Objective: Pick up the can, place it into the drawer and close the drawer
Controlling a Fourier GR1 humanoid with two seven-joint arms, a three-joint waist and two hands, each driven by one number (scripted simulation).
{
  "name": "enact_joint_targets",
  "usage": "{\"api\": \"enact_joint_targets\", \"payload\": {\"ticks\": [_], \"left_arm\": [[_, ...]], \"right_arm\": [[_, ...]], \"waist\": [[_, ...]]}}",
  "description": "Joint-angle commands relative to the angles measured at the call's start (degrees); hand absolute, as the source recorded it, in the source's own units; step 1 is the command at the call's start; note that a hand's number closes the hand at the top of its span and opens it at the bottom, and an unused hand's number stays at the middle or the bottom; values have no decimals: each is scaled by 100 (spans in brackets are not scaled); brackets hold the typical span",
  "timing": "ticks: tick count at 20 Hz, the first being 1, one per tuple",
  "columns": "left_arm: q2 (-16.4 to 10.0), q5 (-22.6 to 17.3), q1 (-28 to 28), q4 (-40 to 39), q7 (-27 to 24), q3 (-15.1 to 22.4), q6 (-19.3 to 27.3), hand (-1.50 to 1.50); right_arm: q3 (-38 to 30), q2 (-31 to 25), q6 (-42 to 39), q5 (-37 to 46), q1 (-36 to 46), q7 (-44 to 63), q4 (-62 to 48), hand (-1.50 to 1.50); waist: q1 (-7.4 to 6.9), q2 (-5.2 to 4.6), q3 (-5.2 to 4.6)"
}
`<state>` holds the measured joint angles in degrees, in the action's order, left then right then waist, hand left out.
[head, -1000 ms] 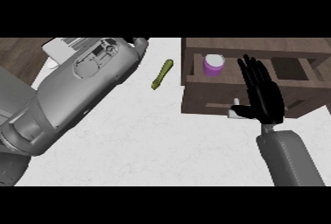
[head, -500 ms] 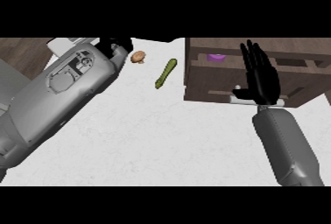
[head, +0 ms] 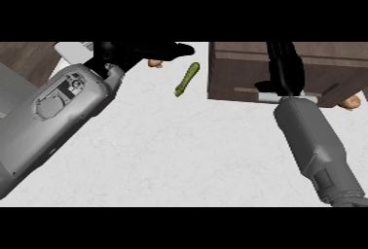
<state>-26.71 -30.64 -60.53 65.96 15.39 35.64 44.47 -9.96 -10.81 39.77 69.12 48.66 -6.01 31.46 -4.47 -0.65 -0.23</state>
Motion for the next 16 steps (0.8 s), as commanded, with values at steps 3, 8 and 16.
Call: {"api": "enact_joint_targets", "payload": {"ticks": [3, 8, 16], "left_arm": [[-115, 189, 489, 475, -52, 40, 31, -150], [-196, 211, 763, 641, -184, -84, -33, -150], [-377, 319, 1083, 1104, -127, -84, -112, -150]], "right_arm": [[-178, 6, 335, 22, 710, -76, -1012, -150], [-253, -136, 278, 100, 1224, 164, -1393, -150], [-448, -32, 441, -9, 1586, 148, -1720, -150]], "waist": [[-39, -63, 37], [-96, -110, 33], [-158, -138, 39]]}}
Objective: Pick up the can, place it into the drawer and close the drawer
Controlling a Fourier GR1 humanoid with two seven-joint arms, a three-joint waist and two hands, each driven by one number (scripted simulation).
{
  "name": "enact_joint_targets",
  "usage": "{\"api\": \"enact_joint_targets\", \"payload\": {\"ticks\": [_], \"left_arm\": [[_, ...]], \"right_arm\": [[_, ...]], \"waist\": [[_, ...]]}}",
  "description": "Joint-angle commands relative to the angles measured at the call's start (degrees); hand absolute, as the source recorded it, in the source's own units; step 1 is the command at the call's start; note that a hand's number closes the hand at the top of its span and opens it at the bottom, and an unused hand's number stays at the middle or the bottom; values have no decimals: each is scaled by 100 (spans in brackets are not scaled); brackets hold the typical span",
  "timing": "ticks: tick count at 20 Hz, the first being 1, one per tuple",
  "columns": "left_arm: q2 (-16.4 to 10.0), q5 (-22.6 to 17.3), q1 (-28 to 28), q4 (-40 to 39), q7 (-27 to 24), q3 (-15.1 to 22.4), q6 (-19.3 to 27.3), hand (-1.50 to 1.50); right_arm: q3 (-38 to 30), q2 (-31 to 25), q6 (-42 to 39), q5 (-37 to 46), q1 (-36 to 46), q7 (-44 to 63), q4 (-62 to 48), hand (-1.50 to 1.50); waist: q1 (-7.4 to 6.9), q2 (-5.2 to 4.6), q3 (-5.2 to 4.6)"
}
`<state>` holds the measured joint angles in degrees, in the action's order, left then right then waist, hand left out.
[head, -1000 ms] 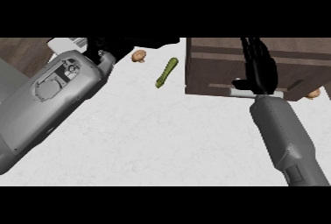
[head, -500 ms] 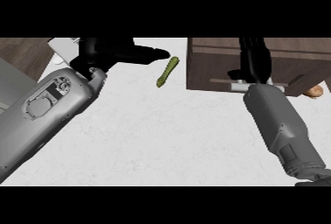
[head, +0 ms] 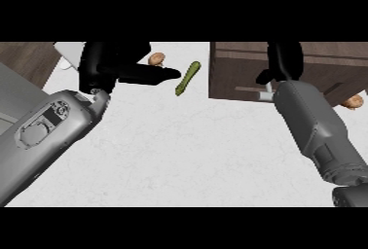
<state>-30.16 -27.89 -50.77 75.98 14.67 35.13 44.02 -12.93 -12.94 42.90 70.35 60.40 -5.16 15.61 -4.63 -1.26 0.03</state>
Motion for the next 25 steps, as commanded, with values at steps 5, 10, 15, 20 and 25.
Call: {"api": "enact_joint_targets", "payload": {"ticks": [5, 10, 15, 20, 25], "left_arm": [[80, 166, 282, 392, 65, 116, 136, -150], [-108, 121, 473, 458, -4, -35, 38, -150], [-221, 69, 719, 537, -227, -231, -116, -150], [-197, 170, 952, 561, -148, -175, 18, -150], [-331, 95, 1436, 775, -482, -489, -303, -150]], "right_arm": [[-558, 278, -302, -714, 636, -646, -58, -150], [-1200, 445, -461, -1500, 693, -1267, 153, -150], [-1661, 642, -732, -2066, 745, -1765, 220, -150], [-2447, 675, -1460, -3077, 714, -2269, 393, -150], [-2511, 449, -1761, -3195, 934, -2218, 218, -150]], "waist": [[-124, -27, 23], [-130, -21, 31], [-45, 0, 17], [184, 68, 18], [173, 44, 0]]}}
